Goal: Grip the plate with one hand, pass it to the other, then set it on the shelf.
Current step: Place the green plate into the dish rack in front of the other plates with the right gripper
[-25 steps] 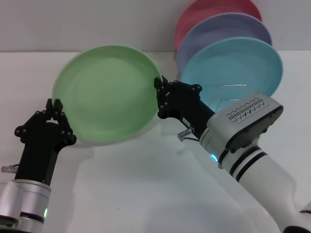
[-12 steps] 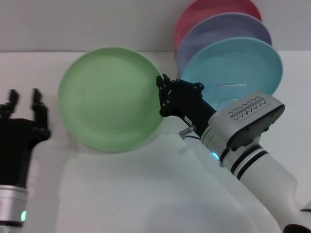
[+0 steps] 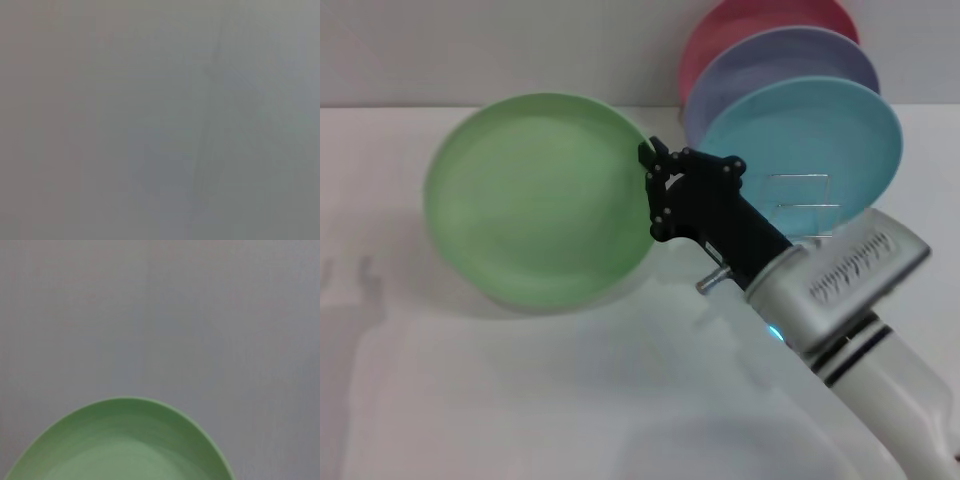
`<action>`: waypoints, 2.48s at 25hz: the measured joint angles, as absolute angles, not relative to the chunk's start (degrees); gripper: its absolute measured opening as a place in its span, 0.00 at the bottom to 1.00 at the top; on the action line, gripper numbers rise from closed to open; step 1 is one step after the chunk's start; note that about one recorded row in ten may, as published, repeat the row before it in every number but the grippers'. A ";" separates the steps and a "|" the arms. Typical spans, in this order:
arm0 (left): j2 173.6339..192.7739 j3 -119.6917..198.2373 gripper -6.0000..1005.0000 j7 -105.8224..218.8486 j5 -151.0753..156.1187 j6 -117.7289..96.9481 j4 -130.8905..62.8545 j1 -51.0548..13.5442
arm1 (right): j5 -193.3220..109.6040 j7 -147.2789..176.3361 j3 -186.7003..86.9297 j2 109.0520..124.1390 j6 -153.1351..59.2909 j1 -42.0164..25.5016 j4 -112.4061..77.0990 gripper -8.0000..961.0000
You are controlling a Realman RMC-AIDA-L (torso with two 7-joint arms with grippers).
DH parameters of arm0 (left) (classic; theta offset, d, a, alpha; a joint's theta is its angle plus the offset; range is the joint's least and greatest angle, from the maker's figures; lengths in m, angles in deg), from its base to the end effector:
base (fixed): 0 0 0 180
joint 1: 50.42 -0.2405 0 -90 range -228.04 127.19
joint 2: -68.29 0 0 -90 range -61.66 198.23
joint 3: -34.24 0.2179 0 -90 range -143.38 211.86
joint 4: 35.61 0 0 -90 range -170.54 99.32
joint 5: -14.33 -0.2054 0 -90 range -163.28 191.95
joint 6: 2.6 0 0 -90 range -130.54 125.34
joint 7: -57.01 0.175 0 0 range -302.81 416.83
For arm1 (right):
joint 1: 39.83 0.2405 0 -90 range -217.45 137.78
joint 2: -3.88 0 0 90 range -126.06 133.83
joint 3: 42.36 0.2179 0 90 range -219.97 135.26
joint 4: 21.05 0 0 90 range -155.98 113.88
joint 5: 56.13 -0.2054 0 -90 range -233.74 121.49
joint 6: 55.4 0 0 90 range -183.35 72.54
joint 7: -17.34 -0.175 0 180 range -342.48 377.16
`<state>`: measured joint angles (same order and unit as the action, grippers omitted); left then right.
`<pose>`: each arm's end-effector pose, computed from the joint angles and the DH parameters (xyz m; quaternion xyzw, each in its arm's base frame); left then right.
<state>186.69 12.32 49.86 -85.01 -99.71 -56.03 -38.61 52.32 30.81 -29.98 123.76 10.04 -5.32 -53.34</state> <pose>-0.2786 0.2552 0.0420 -0.5478 -0.2052 -0.4519 0.6735 0.1343 0.3211 -0.1056 -0.8107 0.0944 0.3629 0.4497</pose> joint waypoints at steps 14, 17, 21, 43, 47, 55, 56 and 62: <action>186.69 11.04 0.40 50.28 -85.01 -98.64 -53.18 -36.98 | 58.63 19.61 -25.28 123.23 42.93 -17.37 -40.85 0.03; 186.68 11.21 0.40 50.32 -85.09 -98.61 -52.94 -36.65 | 58.62 11.50 -22.24 123.24 46.21 -18.62 -36.30 0.04; 186.73 11.36 0.40 50.33 -85.29 -98.62 -53.10 -36.28 | 58.61 6.58 -19.96 123.14 48.84 -20.05 -32.72 0.04; 186.85 14.45 0.40 50.49 -87.34 -98.84 -55.12 -35.56 | 58.48 7.96 -16.02 122.84 49.24 -18.50 -19.91 0.05; 186.80 14.10 0.40 50.51 -87.41 -99.02 -56.15 -36.09 | 58.63 10.54 -16.42 122.72 49.37 -17.16 -18.81 0.05; 186.94 14.02 0.40 50.51 -87.45 -99.57 -57.81 -37.69 | 59.01 10.87 -20.11 122.54 49.54 -13.67 -14.07 0.05; 186.97 14.02 0.40 50.51 -87.45 -99.80 -57.87 -37.92 | 59.02 10.89 -20.62 122.54 49.56 -13.44 -13.71 0.05; 187.03 14.04 0.40 50.51 -87.45 -100.53 -58.54 -38.45 | 59.03 12.51 -22.97 122.56 49.62 -12.98 -11.63 0.05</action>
<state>187.03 14.04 50.51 -87.45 -100.53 -58.54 -38.45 59.03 12.51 -22.97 122.56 49.62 -12.98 -11.63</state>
